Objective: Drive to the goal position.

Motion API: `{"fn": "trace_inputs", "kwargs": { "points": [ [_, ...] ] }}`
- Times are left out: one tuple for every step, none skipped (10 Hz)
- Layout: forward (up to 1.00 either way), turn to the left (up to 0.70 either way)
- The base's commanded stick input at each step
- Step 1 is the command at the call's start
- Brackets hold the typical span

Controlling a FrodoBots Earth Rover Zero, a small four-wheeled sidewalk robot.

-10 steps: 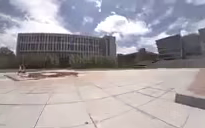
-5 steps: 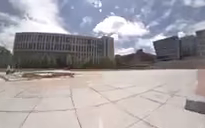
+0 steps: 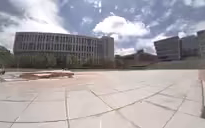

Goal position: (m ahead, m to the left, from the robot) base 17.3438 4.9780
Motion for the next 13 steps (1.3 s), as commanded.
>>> {"fn": "trace_inputs", "kwargs": {
  "points": [
    [0.7, 0.0],
    [0.7, 0.0],
    [0.7, 0.0],
    [0.7, 0.0],
    [0.7, 0.0],
    [0.7, 0.0],
    [0.7, 0.0],
    [0.7, 0.0],
    [0.7, 0.0],
    [0.7, 0.0],
    [0.7, 0.0],
    [0.7, 0.0],
    [0.7, 0.0]
  ]
}}
